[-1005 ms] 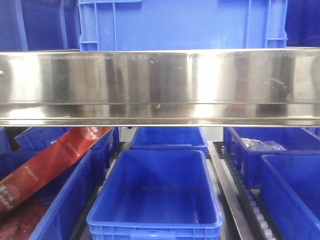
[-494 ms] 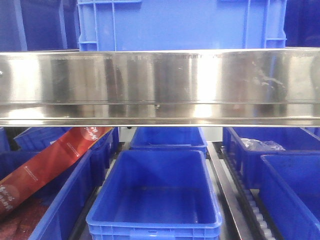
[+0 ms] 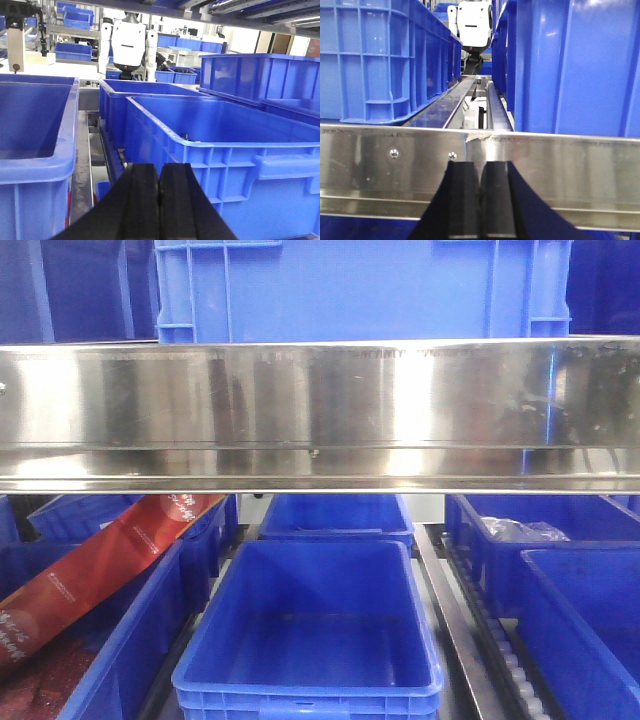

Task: Place valve from conveyor to right shelf box

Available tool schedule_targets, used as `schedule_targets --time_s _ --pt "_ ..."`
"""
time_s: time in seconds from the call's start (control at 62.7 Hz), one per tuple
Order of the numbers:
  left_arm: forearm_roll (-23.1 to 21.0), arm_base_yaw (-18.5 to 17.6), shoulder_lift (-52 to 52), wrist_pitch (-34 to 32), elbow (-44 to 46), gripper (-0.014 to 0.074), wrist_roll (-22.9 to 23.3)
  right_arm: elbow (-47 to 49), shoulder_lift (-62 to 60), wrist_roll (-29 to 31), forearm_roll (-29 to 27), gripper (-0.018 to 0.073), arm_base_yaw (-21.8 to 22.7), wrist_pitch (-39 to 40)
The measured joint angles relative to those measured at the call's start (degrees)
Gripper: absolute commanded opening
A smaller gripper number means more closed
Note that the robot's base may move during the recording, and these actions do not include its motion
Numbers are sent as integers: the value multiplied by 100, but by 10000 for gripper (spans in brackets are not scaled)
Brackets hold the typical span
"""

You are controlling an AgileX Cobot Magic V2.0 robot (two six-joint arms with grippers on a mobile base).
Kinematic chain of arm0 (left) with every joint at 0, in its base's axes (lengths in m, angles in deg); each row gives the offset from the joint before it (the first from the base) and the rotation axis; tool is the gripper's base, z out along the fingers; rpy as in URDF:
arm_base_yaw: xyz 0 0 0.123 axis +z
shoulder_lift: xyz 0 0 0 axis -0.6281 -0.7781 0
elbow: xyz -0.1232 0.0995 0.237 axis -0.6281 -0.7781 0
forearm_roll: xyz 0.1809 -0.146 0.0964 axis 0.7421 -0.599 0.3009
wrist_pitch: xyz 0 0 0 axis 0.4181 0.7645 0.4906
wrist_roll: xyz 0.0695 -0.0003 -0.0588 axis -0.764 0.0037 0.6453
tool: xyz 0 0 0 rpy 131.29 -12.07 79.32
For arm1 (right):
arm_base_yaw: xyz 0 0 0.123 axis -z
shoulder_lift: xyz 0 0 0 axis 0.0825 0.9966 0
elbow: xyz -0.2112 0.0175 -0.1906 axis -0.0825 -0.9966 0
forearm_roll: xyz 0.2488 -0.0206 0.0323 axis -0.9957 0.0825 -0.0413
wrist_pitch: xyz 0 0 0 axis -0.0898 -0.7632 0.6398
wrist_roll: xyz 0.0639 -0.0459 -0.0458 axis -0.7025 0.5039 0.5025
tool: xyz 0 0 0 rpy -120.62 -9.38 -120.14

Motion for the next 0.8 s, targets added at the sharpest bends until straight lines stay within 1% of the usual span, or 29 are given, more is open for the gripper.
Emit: schedule_targets --time_s 0.797 --pt "0 0 0 -65 0 -111 0 -12 -24 -24 12 -168 0 39"
